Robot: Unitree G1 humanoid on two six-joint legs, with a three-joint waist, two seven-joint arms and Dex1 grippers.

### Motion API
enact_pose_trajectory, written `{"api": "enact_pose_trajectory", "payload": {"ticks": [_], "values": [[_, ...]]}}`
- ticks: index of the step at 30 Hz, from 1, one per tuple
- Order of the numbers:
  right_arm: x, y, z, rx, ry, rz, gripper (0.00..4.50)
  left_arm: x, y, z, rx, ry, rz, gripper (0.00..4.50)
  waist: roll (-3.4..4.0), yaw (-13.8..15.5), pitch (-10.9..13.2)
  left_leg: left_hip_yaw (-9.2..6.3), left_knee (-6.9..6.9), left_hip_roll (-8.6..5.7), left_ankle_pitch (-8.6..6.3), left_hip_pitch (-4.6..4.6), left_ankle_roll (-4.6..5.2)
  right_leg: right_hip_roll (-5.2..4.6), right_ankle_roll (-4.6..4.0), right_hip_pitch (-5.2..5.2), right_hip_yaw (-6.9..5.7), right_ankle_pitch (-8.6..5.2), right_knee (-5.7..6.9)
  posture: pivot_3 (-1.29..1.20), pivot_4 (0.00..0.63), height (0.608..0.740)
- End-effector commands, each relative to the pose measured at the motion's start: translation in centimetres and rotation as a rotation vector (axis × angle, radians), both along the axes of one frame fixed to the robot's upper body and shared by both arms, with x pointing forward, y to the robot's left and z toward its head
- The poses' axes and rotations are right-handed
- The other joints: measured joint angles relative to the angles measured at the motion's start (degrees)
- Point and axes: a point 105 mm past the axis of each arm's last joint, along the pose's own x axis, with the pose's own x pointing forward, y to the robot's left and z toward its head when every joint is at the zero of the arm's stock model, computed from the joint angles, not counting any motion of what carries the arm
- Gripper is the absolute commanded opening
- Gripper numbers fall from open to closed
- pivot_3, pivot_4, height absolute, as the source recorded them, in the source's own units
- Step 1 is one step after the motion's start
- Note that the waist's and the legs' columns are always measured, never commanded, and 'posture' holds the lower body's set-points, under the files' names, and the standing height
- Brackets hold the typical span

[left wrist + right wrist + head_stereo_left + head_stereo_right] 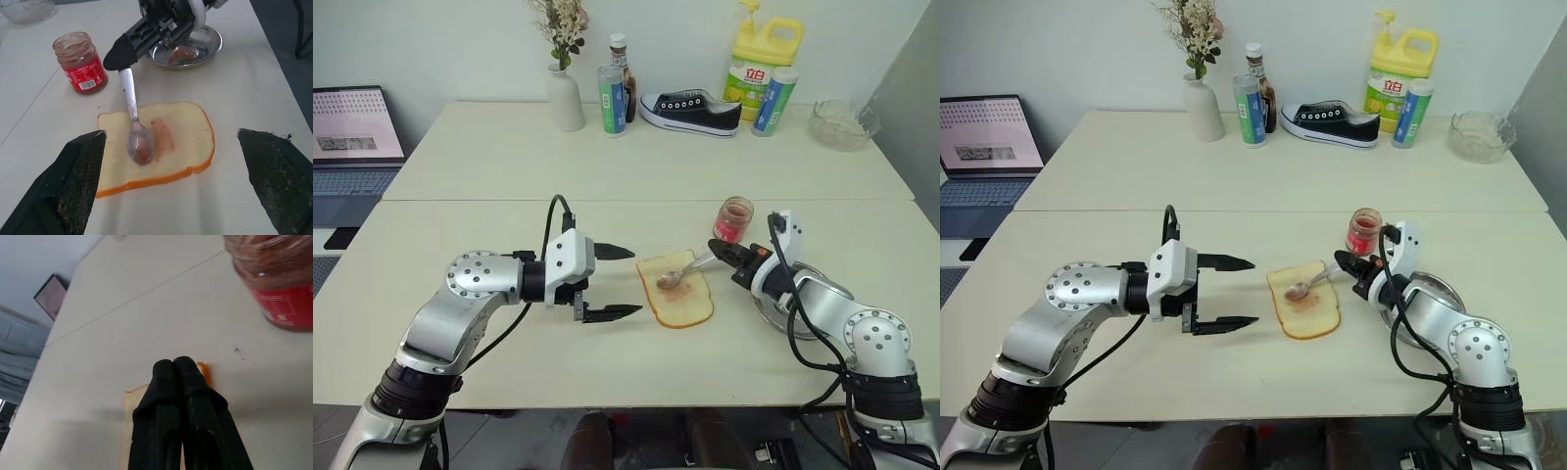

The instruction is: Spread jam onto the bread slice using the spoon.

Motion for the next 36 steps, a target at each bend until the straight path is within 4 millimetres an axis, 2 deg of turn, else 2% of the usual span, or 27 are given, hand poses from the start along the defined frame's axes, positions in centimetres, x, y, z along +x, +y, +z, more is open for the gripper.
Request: {"api": "enact_pose_trajectory", "payload": {"ticks": [1,5,8,12,16,21,26,30,36], "values": [[0.2,-1.7,1.4,-0.008,-0.059,-0.033,0.04,-0.4,0.0,1.0,-0.001,-0.045,-0.006,4.5,0.0,0.02,0.0,0.0,0.0,0.0,0.0,0.0,0.0,0.0,0.0,0.0,0.0,0.0,0.0,0.0,0.15,0.74],[-0.2,-2.9,1.9,-0.025,-0.073,-0.043,0.04,-0.3,0.1,0.9,0.0,-0.045,-0.004,4.5,0.0,0.01,0.0,0.0,0.0,0.0,0.0,0.01,0.0,0.0,0.0,0.0,0.0,0.0,0.01,0.0,0.15,0.74],[-0.5,-3.3,3.1,-0.01,-0.1,-0.043,0.04,-0.1,0.2,1.0,0.003,-0.049,-0.006,4.5,0.0,0.02,0.0,0.0,0.0,0.0,0.0,0.0,0.0,0.0,0.0,0.0,0.01,0.0,0.01,0.0,0.15,0.74],[-1.7,-1.6,5.9,0.15,-0.153,0.036,0.04,0.8,0.2,1.4,0.024,-0.076,-0.035,4.5,0.0,0.01,0.0,0.01,0.0,0.0,0.0,0.01,0.0,0.01,0.0,0.0,0.01,0.0,0.05,0.0,0.15,0.74],[-2.5,-2.4,7.1,0.174,-0.178,0.016,0.04,1.5,-0.4,2.5,0.028,-0.099,-0.086,4.5,-0.01,0.01,0.0,-0.03,0.02,0.0,0.0,0.0,0.0,0.03,0.0,0.0,-0.03,0.0,0.09,0.0,0.15,0.74],[-4.2,-7.2,7.9,0.13,-0.212,-0.145,0.04,1.4,-2.1,3.8,0.066,-0.081,-0.223,4.5,-0.01,0.73,0.0,-0.06,0.05,-0.08,0.0,-0.14,0.0,-0.06,0.01,0.01,-0.1,0.0,-0.07,0.0,0.15,0.74],[-5.9,-11.6,7.4,0.096,-0.209,-0.317,0.04,1.9,-5.9,4.3,0.033,-0.115,-0.295,4.5,-0.03,0.77,-0.02,-0.05,0.07,-0.1,0.0,-0.18,0.0,-0.06,0.02,0.01,-0.08,0.01,-0.1,0.0,0.15,0.74],[-7.3,-14.3,6.0,0.089,-0.175,-0.415,0.04,2.0,-8.5,3.0,0.038,-0.108,-0.329,4.5,0.02,0.15,-0.05,-0.03,0.05,-0.07,0.0,-0.1,0.01,-0.02,0.02,0.02,-0.02,0.01,-0.03,0.0,0.15,0.74],[-8.1,-16.8,2.9,0.092,-0.114,-0.469,0.04,1.6,-10.5,1.6,0.033,-0.092,-0.363,4.5,0.02,-0.09,-0.05,0.01,0.03,-0.04,0.01,0.12,0.03,0.08,0.01,0.1,0.1,0.0,0.08,0.0,0.15,0.74]]}}
